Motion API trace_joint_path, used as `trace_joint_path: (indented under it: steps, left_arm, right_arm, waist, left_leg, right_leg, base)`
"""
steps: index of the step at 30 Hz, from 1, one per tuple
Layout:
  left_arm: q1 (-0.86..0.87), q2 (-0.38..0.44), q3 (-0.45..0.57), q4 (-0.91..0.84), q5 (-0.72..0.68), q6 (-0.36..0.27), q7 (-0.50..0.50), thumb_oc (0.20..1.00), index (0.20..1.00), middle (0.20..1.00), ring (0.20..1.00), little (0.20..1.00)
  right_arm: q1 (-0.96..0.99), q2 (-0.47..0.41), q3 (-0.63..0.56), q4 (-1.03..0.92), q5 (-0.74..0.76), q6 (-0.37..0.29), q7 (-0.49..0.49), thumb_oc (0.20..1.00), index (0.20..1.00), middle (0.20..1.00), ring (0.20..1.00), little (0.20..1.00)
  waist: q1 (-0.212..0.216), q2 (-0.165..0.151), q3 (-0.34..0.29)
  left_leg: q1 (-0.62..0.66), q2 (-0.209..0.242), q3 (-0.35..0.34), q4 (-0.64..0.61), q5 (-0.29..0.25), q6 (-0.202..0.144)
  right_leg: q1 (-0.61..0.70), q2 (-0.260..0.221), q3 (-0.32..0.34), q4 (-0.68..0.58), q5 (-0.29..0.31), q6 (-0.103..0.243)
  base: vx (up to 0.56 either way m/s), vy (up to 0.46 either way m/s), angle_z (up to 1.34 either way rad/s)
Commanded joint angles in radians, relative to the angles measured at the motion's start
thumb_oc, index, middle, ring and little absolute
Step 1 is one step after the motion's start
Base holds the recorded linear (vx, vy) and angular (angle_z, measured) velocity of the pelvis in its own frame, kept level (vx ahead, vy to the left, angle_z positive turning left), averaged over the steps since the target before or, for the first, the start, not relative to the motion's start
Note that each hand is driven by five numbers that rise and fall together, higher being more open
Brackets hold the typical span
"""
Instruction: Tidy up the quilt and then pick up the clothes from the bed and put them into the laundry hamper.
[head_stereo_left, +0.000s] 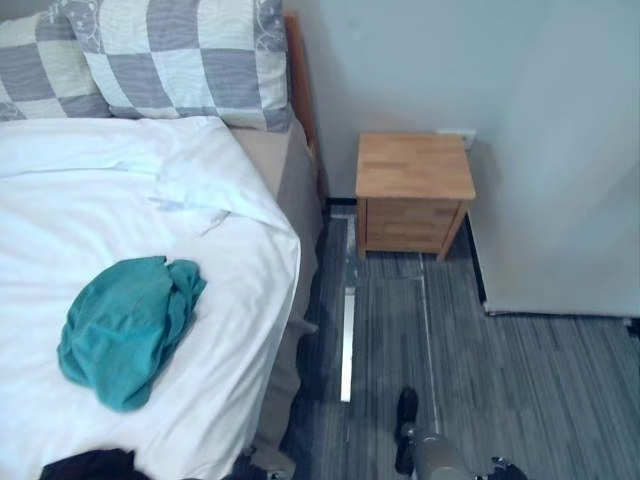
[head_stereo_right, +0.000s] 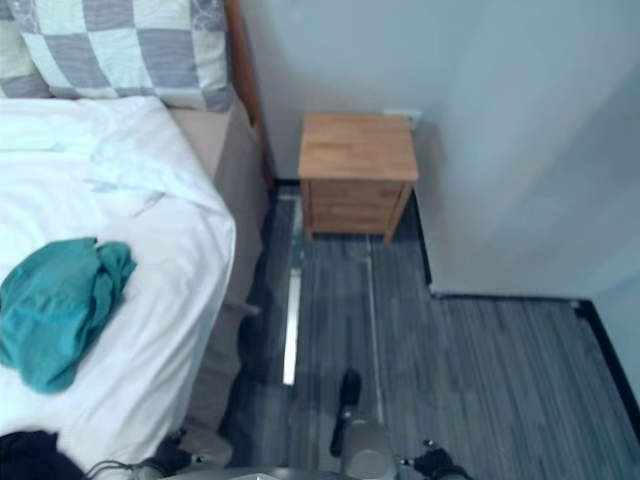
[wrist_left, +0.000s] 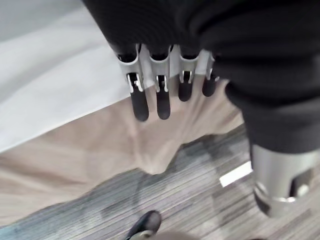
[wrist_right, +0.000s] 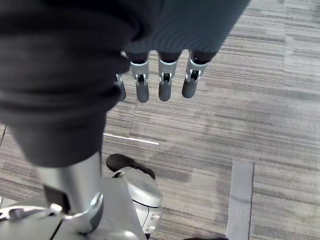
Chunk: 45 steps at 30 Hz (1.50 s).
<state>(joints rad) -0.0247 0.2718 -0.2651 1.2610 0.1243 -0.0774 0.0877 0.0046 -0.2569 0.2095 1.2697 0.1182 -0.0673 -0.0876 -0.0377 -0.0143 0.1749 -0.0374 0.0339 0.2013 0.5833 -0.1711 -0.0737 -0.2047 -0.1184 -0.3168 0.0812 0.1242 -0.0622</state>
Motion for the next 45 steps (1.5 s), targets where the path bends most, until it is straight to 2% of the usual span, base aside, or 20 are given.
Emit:
trace_joint_path:
  steps: [1,6,7,10,12,14,16,21,22,23,24,26,27,33,35,38,39,40,41,45]
  left_arm:
    - [-0.142,0.068,-0.009,-0.057,-0.038,-0.015,0.055,1.0,1.0,1.0,1.0,1.0]
    - [-0.121,0.041,-0.009,-0.082,-0.038,-0.019,0.046,1.0,1.0,1.0,1.0,1.0]
    - [-0.112,0.043,-0.01,-0.079,-0.021,-0.009,0.039,1.0,1.0,1.0,1.0,1.0]
    - [-0.115,0.049,-0.009,-0.088,-0.024,-0.002,0.028,1.0,1.0,1.0,1.0,1.0]
    - [-0.099,0.059,-0.004,-0.08,-0.027,-0.001,0.026,1.0,1.0,1.0,1.0,1.0]
    - [-0.076,0.069,0.035,-0.07,-0.055,0.003,0.021,1.0,1.0,1.0,1.0,1.0]
    - [-0.14,0.082,0.012,-0.119,-0.073,0.018,0.023,1.0,1.0,1.0,1.0,1.0]
    - [0.105,0.128,0.055,-0.332,-0.068,-0.033,-0.004,1.0,1.0,1.0,1.0,1.0]
    - [0.111,0.118,0.074,-0.292,-0.075,-0.036,0.001,1.0,1.0,1.0,1.0,1.0]
    - [0.102,0.111,0.076,-0.278,-0.08,-0.037,0.007,1.0,1.0,1.0,1.0,1.0]
    - [0.101,0.111,0.075,-0.277,-0.08,-0.038,0.007,1.0,1.0,1.0,1.0,1.0]
    - [0.088,0.104,0.094,-0.28,-0.09,-0.039,0.011,1.0,1.0,1.0,1.0,1.0]
    - [0.091,0.111,0.11,-0.279,-0.095,-0.039,0.013,1.0,1.0,1.0,1.0,1.0]
    - [0.174,0.129,0.154,-0.311,-0.119,-0.049,0.005,1.0,1.0,1.0,1.0,1.0]
    - [0.167,0.121,0.145,-0.294,-0.128,-0.047,0.004,1.0,1.0,1.0,1.0,1.0]
    - [0.138,0.116,0.116,-0.284,-0.108,-0.036,0.007,1.0,1.0,1.0,1.0,1.0]
    - [0.137,0.115,0.117,-0.284,-0.108,-0.036,0.007,1.0,1.0,1.0,1.0,1.0]
    - [0.132,0.127,0.103,-0.279,-0.096,-0.033,0.005,1.0,1.0,1.0,1.0,1.0]
    - [0.13,0.133,0.097,-0.275,-0.092,-0.033,0.003,1.0,1.0,1.0,1.0,1.0]
    - [0.139,0.136,0.089,-0.247,-0.094,-0.044,0.005,1.0,1.0,1.0,1.0,1.0]
  right_arm:
    - [-0.09,-0.099,0.063,-0.041,-0.035,-0.001,-0.029,1.0,1.0,1.0,1.0,1.0]
    - [-0.102,-0.104,0.102,-0.032,-0.084,-0.005,-0.033,1.0,1.0,1.0,1.0,1.0]
    - [-0.103,-0.109,0.106,-0.029,-0.109,-0.004,-0.047,1.0,1.0,1.0,1.0,1.0]
    - [-0.107,-0.098,0.126,-0.039,-0.125,-0.003,-0.038,1.0,1.0,1.0,1.0,1.0]
    - [-0.101,-0.079,0.122,-0.048,-0.122,-0.014,-0.032,1.0,1.0,1.0,1.0,1.0]
    - [-0.113,-0.086,0.097,-0.101,-0.109,-0.018,-0.021,1.0,1.0,1.0,1.0,1.0]
    - [-0.147,-0.12,0.11,-0.169,-0.119,-0.02,-0.015,1.0,1.0,1.0,1.0,1.0]
    - [-0.123,-0.218,0.009,-0.467,-0.046,-0.067,-0.041,1.0,1.0,1.0,1.0,1.0]
    - [-0.107,-0.249,-0.015,-0.595,-0.067,-0.08,-0.053,1.0,1.0,1.0,1.0,1.0]
    - [-0.096,-0.266,-0.032,-0.657,-0.083,-0.083,-0.058,1.0,1.0,1.0,1.0,1.0]
    - [-0.095,-0.266,-0.033,-0.658,-0.083,-0.082,-0.058,1.0,1.0,1.0,1.0,1.0]
    - [-0.057,-0.283,-0.068,-0.78,-0.101,-0.084,-0.049,1.0,1.0,1.0,1.0,1.0]
    - [-0.075,-0.308,-0.067,-0.884,-0.148,-0.096,-0.054,1.0,1.0,1.0,1.0,1.0]
    - [-0.245,-0.4,0.022,-0.982,-0.241,-0.127,-0.045,1.0,1.0,1.0,1.0,1.0]
    - [-0.335,-0.437,0.057,-0.985,-0.259,-0.131,-0.062,1.0,1.0,1.0,1.0,1.0]
    - [-0.441,-0.534,0.076,-1.005,-0.293,-0.128,-0.102,1.0,1.0,1.0,1.0,1.0]
    - [-0.443,-0.535,0.077,-1.005,-0.292,-0.128,-0.103,1.0,1.0,1.0,1.0,1.0]
    - [-0.481,-0.576,0.084,-1.012,-0.3,-0.121,-0.119,1.0,1.0,1.0,1.0,1.0]
    - [-0.5,-0.586,0.09,-1.014,-0.304,-0.117,-0.124,1.0,1.0,1.0,1.0,1.0]
    - [-0.619,-0.603,0.147,-0.999,-0.312,-0.114,-0.136,1.0,1.0,1.0,1.0,1.0]
  waist:
    - [0.054,-0.006,0.088]
    - [0.119,0.007,0.056]
    - [0.123,0.015,0.043]
    - [0.126,0.01,0.026]
    - [0.128,-0.005,0.01]
    - [0.101,0.009,0.025]
    - [0.072,0.031,0.03]
    - [0.076,0.045,0.048]
    - [0.067,0.028,0.041]
    - [0.052,0.02,0.038]
    - [0.051,0.02,0.037]
    - [0.033,0.003,0.044]
    - [0.044,-0.016,0.04]
    - [0.083,-0.036,0.021]
    - [0.096,-0.029,0.032]
    - [0.062,-0.013,0.043]
    - [0.061,-0.013,0.041]
    - [0.038,0.006,0.046]
    - [0.028,0.013,0.05]
    - [0.025,0.056,0.057]
  left_leg:
    - [-0.149,0.095,-0.029,0.102,0.175,0.016]
    - [-0.193,0.052,0.05,-0.353,0.177,0.037]
    - [-0.205,0.085,0.19,-0.455,0.215,0.013]
    - [-0.138,0.086,0.281,-0.527,0.217,0.035]
    - [-0.093,0.027,0.238,-0.555,0.185,0.075]
    - [-0.006,-0.021,0.193,-0.581,0.143,0.129]
    - [0.047,-0.019,0.155,-0.621,0.156,0.145]
    - [0.066,-0.036,0.003,-0.617,0.14,0.134]
    - [0.07,-0.051,-0.081,-0.611,0.116,0.122]
    - [0.074,-0.059,-0.141,-0.609,0.105,0.119]
    - [0.072,-0.06,-0.142,-0.609,0.107,0.119]
    - [0.089,-0.063,-0.246,-0.601,0.083,0.108]
    - [0.085,-0.064,-0.298,-0.588,0.066,0.098]
    - [0.058,-0.036,-0.394,-0.485,0.017,0.06]
    - [0.004,-0.01,-0.368,-0.437,0.043,0.027]
    - [-0.06,0.12,-0.006,-0.417,0.095,0.007]
    - [-0.063,0.119,-0.006,-0.42,0.099,0.007]
    - [-0.076,0.185,0.182,-0.411,0.122,-0.018]
    - [-0.085,0.207,0.25,-0.423,0.15,-0.025]
    - [-0.082,0.212,0.285,-0.543,0.218,-0.047]
  right_leg:
    - [0.146,-0.003,0.035,-0.143,-0.103,0.114]
    - [0.238,0.011,0.067,-0.168,-0.156,0.149]
    - [0.3,0.041,0.041,-0.161,-0.213,0.146]
    - [0.307,0.054,0.027,-0.111,-0.225,0.155]
    - [0.283,0.031,-0.007,0.078,-0.216,0.199]
    - [0.184,-0.055,-0.001,0.378,-0.091,0.3]
    - [0.088,-0.038,0.055,0.507,-0.069,0.277]
    - [0.029,-0.014,0.146,0.282,-0.15,0.217]
    - [0.051,-0.036,0.256,0.056,-0.139,0.215]
    - [0.046,-0.033,0.357,-0.008,-0.117,0.22]
    - [0.046,-0.034,0.357,-0.012,-0.113,0.221]
    - [0.022,-0.006,0.557,-0.059,-0.072,0.245]
    - [0.039,-0.044,0.489,-0.096,-0.045,0.242]
    - [0.113,-0.032,0.406,-0.145,-0.062,0.219]
    - [0.139,-0.036,0.338,-0.16,-0.079,0.204]
    - [0.178,-0.055,0.192,-0.168,-0.135,0.19]
    - [0.174,-0.056,0.192,-0.168,-0.133,0.189]
    - [0.191,-0.056,0.127,-0.168,-0.162,0.186]
    - [0.189,-0.055,0.102,-0.168,-0.16,0.181]
    - [0.153,-0.038,0.068,-0.165,-0.162,0.178]
  base:
    - [0.47,0.003,-0.73]
    - [0.48,0.135,-0.64]
    - [0.31,0.06,-0.29]
    - [0.38,0.118,0.06]
    - [0.31,0.129,-0.14]
    - [0.34,0.227,0.57]
    - [0.27,0.148,1.1]
    - [0.25,-0.092,1.42]
    - [0.37,-0.218,2.07]
    - [0.36,-0.216,1.73]
    - [0.26,-0.156,1.76]
    - [0.29,-0.276,1.87]
    - [0.23,-0.301,1.63]
    - [0.23,-0.37,1.33]
    - [0.07,-0.254,0.72]
    - [0.01,-0.179,1.34]
    - [0.03,-0.156,1.34]
    - [0.02,-0.091,1.4]
    - [0.04,-0.097,1.42]
    - [0.0,-0.037,0.72]
